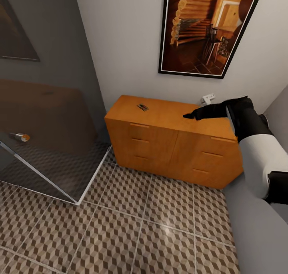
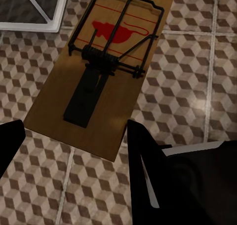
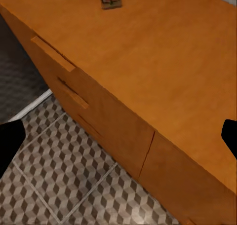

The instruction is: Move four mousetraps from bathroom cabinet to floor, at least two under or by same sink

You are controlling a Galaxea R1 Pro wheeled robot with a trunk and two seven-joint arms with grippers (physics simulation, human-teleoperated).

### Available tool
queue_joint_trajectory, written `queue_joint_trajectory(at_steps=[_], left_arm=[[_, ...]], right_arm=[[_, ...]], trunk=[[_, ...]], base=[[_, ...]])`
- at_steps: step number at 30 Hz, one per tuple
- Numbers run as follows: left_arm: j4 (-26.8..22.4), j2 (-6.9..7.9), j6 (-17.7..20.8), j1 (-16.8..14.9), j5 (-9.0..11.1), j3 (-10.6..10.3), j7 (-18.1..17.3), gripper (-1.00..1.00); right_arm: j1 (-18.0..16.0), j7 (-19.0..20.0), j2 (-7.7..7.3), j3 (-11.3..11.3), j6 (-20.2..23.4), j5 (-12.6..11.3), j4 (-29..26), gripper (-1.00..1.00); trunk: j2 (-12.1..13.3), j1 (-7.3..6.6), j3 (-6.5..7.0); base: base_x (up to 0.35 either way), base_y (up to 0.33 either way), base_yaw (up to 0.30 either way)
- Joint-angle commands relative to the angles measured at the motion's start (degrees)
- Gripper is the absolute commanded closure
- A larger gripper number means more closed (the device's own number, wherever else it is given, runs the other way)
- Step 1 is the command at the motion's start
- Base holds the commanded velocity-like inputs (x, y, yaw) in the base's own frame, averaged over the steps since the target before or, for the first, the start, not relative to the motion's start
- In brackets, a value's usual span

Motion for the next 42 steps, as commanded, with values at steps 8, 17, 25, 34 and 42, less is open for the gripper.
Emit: queue_joint_trajectory(at_steps=[8,17,25,34,42], left_arm=[[0.16,-0.03,-0.22,-0.08,-0.10,-0.57,0.69,1.00],[0.16,-0.04,-0.22,-0.08,-0.19,-0.66,0.69,1.00],[0.20,-0.03,-0.22,-0.08,-0.19,-0.75,0.69,1.00],[0.25,-0.03,-0.22,-0.08,-0.19,-0.76,0.69,1.00],[0.25,-0.03,-0.22,-0.08,-0.19,-0.76,0.66,1.00]], right_arm=[[-0.03,12.81,-0.04,-5.79,-0.58,-0.69,-0.95,-1.00],[-0.03,15.06,0.08,-5.32,-2.80,-0.44,-2.29,-1.00],[-0.03,12.40,0.05,-3.51,-4.34,2.15,-2.37,-1.00],[-0.03,6.65,0.01,-2.22,-6.09,6.27,-2.39,-1.00],[-0.03,5.92,0.00,-1.98,-6.22,7.69,-2.27,-1.00]], trunk=[[-0.10,0.03,-0.09],[-0.10,0.03,-0.09],[-0.10,0.03,-0.09],[-0.10,0.03,-0.09],[-0.10,0.03,-0.09]], base=[[0.000,0.000,0.000],[0.000,0.000,0.000],[0.000,0.000,0.000],[0.000,0.000,0.000],[0.000,0.000,0.000]])
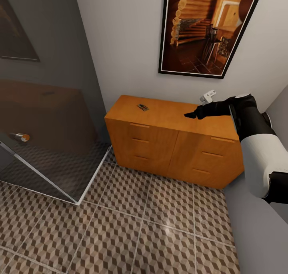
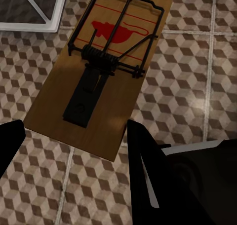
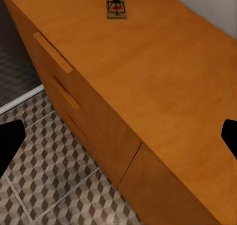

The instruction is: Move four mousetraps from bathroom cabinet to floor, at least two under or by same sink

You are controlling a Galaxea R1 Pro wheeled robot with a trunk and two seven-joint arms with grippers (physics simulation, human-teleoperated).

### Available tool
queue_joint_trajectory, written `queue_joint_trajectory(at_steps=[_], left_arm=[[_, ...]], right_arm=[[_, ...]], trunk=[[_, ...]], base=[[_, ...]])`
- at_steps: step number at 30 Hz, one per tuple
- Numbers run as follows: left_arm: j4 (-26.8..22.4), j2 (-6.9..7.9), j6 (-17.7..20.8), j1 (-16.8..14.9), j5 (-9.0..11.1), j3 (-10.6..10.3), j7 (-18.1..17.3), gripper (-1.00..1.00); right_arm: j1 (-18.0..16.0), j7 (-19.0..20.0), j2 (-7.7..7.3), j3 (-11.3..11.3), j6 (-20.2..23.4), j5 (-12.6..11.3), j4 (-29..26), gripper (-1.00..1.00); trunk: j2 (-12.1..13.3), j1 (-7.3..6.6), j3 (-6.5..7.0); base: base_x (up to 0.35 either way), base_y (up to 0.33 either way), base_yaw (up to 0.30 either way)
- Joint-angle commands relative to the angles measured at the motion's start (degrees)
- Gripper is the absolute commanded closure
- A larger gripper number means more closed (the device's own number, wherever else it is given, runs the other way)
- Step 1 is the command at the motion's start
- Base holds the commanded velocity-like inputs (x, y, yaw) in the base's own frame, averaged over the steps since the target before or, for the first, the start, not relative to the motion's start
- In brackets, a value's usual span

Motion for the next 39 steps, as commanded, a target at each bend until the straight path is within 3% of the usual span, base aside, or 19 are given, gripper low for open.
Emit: queue_joint_trajectory(at_steps=[1,16,24,28,39], left_arm=[[0.16,-0.03,-0.23,-0.07,-0.08,-0.51,0.66,1.00],[0.16,-0.20,-0.23,-0.07,-0.08,-0.51,0.69,1.00],[0.16,-0.20,-0.23,-0.07,-0.08,-0.51,0.68,1.00],[0.16,-0.22,-0.23,-0.01,-0.08,-0.52,0.64,1.00],[0.16,-0.27,-0.23,0.01,-0.08,-0.59,0.63,1.00]], right_arm=[[-0.05,0.41,0.03,-0.16,0.28,0.40,0.02,-1.00],[0.36,0.41,0.22,-0.19,0.23,0.42,1.15,-1.00],[1.38,0.33,1.32,-0.14,0.19,0.44,2.36,-1.00],[1.44,0.30,2.65,-0.17,0.19,0.40,3.53,-1.00],[1.52,0.29,3.81,-0.21,0.19,0.36,4.47,-1.00]], trunk=[[-0.10,0.03,-0.09],[-0.10,0.03,-0.09],[-0.10,0.03,-0.09],[-0.10,0.03,-0.09],[-0.10,0.03,-0.09]], base=[[0.000,0.000,0.000],[0.153,0.000,0.000],[0.254,0.000,0.000],[0.045,0.000,0.000],[0.006,0.105,0.000]])
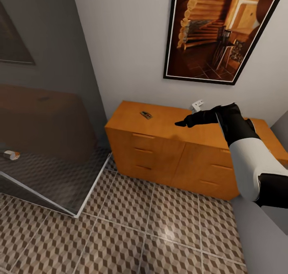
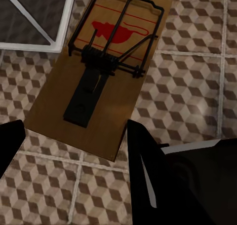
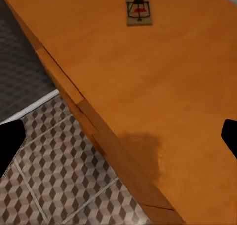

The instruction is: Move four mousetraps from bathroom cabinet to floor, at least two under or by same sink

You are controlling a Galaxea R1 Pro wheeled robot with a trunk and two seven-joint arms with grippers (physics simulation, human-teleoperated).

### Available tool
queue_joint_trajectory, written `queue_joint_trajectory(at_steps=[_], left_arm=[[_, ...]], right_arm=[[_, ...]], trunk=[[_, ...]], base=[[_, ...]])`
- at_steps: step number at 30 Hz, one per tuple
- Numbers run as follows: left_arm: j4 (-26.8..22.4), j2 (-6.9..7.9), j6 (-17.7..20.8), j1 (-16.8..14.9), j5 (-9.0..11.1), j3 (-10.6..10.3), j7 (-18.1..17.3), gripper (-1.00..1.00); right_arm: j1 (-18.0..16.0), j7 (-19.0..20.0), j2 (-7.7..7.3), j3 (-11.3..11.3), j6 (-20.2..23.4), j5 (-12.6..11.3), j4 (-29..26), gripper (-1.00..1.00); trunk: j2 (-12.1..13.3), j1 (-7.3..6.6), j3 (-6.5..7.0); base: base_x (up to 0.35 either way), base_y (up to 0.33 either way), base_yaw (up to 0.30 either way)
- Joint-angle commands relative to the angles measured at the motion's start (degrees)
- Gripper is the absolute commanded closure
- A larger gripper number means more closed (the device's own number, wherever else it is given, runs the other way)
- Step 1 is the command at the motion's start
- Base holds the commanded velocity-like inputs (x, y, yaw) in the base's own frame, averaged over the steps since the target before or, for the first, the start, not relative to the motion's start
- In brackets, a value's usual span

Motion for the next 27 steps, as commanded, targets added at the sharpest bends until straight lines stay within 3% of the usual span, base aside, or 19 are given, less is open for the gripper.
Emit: queue_joint_trajectory(at_steps=[1,10,27], left_arm=[[0.14,-0.03,-0.20,-0.07,-0.08,-0.51,0.69,1.00],[0.14,-0.05,-0.20,-0.07,-0.08,-0.50,0.68,1.00],[0.14,-0.04,-0.20,-0.07,-0.08,-0.50,0.68,1.00]], right_arm=[[-0.05,0.42,0.09,-0.24,0.33,0.39,0.02,-1.00],[0.66,0.38,0.31,-0.24,0.33,0.41,0.35,-1.00],[1.70,0.33,0.39,-0.20,0.33,0.48,0.37,-1.00]], trunk=[[-0.10,0.03,-0.09],[-0.10,0.03,-0.09],[-0.10,0.03,-0.09]], base=[[0.006,0.268,0.000],[0.123,0.197,0.000],[0.242,0.107,0.000]])
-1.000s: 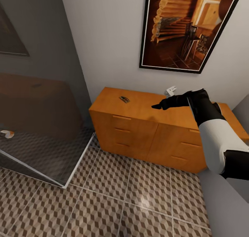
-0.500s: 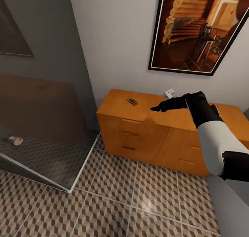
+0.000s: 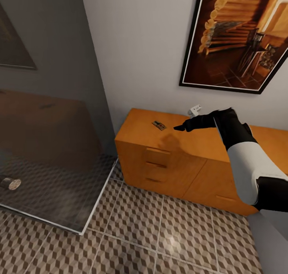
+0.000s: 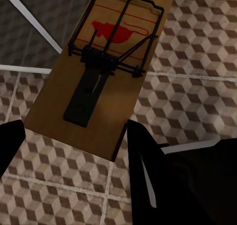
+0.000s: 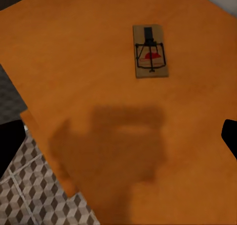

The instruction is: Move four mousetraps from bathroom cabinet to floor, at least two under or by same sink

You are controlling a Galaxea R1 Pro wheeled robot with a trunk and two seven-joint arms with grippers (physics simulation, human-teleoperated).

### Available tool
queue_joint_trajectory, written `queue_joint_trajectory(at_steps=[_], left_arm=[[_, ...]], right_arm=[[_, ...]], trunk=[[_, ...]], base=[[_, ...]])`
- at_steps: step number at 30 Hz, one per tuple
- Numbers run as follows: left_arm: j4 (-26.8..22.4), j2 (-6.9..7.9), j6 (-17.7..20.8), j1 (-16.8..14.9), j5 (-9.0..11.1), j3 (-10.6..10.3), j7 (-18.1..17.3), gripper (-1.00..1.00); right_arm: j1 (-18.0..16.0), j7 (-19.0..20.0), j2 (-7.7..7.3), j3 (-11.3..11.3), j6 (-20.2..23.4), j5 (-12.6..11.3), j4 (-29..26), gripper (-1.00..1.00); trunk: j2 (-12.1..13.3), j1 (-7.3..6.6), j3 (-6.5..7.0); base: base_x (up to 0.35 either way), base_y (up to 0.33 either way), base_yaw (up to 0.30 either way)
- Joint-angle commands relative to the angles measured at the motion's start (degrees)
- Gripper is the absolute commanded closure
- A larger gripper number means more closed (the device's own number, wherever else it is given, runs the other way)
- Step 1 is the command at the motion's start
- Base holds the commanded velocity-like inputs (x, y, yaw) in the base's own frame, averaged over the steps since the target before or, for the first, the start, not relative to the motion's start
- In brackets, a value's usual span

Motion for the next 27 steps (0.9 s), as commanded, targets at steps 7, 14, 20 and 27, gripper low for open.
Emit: queue_joint_trajectory(at_steps=[7,14,20,27], left_arm=[[0.15,-0.03,-0.22,0.01,-0.06,-0.50,0.68,1.00],[0.15,-0.04,-0.22,0.02,-0.06,-0.47,0.68,1.00],[0.15,-0.03,-0.22,0.02,-0.06,-0.49,0.68,1.00],[0.15,-0.04,-0.22,0.02,-0.06,-0.49,0.70,1.00]], right_arm=[[0.73,0.41,0.39,-0.27,0.29,0.44,-0.06,-1.00],[2.15,0.55,0.24,-0.42,-6.16,0.39,-0.11,-1.00],[2.24,0.71,0.22,-0.51,-6.79,0.33,-0.14,-1.00],[2.26,0.57,0.22,-0.53,-6.97,0.32,-0.14,-1.00]], trunk=[[-0.10,0.04,-0.09],[-0.10,0.04,-0.09],[-0.10,0.04,-0.09],[-0.10,0.04,-0.14]], base=[[0.025,0.007,0.000],[0.001,0.000,0.000],[0.000,0.000,0.000],[0.000,0.000,0.026]])
